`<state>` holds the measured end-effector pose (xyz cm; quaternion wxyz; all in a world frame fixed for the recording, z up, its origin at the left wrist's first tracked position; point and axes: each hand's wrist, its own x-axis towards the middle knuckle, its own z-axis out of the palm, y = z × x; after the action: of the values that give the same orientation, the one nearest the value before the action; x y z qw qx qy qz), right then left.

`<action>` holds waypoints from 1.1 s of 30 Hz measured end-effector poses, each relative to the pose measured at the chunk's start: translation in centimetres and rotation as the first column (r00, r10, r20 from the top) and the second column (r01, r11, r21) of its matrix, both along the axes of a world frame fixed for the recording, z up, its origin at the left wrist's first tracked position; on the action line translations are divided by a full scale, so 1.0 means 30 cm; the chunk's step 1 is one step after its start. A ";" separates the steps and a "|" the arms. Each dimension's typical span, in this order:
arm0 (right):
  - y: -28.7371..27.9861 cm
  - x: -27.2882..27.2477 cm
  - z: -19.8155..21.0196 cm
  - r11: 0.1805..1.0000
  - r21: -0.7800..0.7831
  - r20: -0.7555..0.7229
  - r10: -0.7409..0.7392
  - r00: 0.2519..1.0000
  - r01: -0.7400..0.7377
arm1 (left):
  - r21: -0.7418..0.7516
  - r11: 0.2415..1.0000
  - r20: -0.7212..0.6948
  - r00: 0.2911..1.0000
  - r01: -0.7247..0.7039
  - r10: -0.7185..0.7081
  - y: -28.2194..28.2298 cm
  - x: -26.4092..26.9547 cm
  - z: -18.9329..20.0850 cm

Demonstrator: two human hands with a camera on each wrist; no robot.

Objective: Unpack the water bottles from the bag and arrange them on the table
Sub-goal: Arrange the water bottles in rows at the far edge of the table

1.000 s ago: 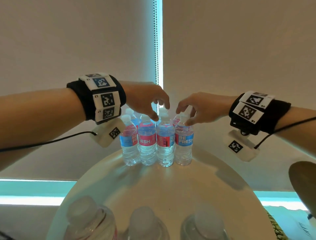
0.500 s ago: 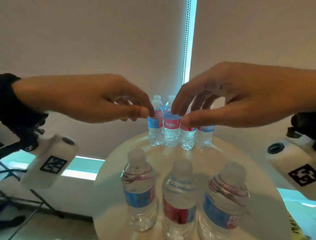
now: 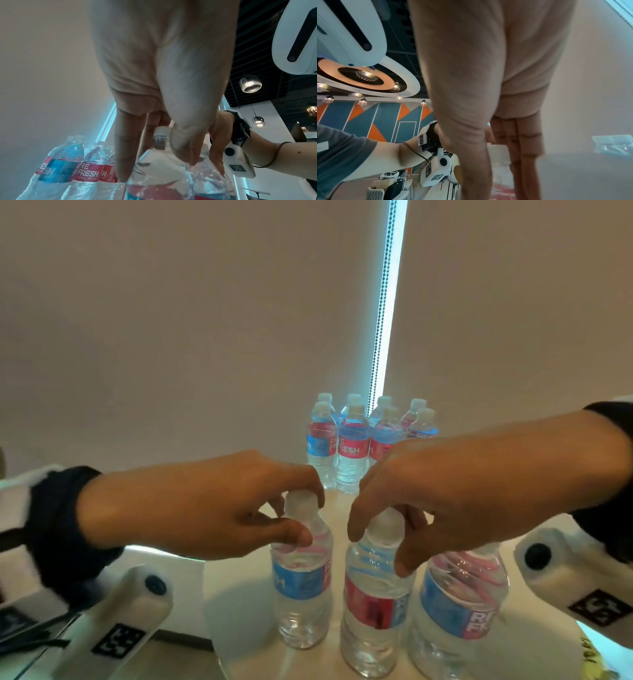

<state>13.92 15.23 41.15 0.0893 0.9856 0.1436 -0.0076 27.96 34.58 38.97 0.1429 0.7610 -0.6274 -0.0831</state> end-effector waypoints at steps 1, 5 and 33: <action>0.003 0.006 0.008 1.000 0.004 -0.006 -0.001 1.000 0.001 | 0.002 1.000 0.004 1.000 0.008 -0.008 -0.004 0.005 0.003; -0.004 0.032 0.037 1.000 -0.011 -0.056 -0.003 0.998 0.003 | 0.014 0.999 0.024 0.999 0.032 -0.033 -0.025 0.032 0.025; -0.361 0.540 0.083 0.974 0.144 -0.121 -0.159 0.980 0.176 | -0.033 0.990 0.036 0.990 -0.138 0.139 -0.457 0.462 0.037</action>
<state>30.11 4.40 43.65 0.0039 0.9962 0.0646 -0.0575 41.81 20.88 40.10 0.1480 0.8020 -0.5767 -0.0490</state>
